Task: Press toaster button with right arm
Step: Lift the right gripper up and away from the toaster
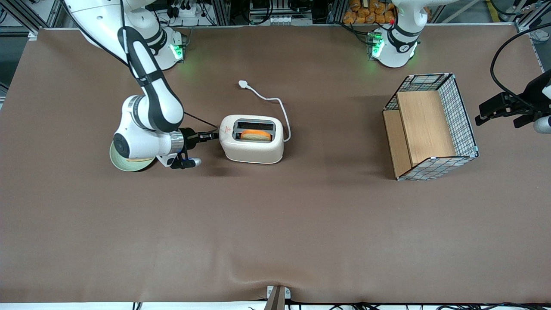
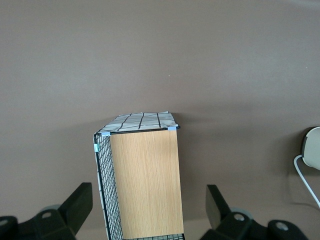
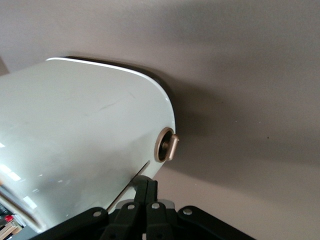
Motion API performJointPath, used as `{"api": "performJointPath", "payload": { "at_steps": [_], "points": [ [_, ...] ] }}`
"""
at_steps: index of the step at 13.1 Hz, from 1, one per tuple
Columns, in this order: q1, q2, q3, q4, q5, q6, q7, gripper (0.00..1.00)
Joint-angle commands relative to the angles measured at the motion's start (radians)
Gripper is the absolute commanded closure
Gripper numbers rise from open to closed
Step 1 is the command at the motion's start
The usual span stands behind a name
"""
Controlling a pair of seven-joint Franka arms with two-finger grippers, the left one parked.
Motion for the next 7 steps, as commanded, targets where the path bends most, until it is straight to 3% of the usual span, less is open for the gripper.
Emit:
{"api": "performJointPath", "payload": {
  "at_steps": [1,2,5,7],
  "points": [
    [-0.018,-0.023,-0.002,0.043,-0.046,-0.033,0.048,0.21],
    [-0.020,-0.036,-0.011,0.056,-0.063,-0.034,0.057,0.00],
    [-0.026,-0.048,-0.034,0.142,-0.169,-0.096,0.062,0.00],
    [-0.029,-0.048,-0.074,0.199,-0.206,-0.149,0.069,0.00]
  ]
}}
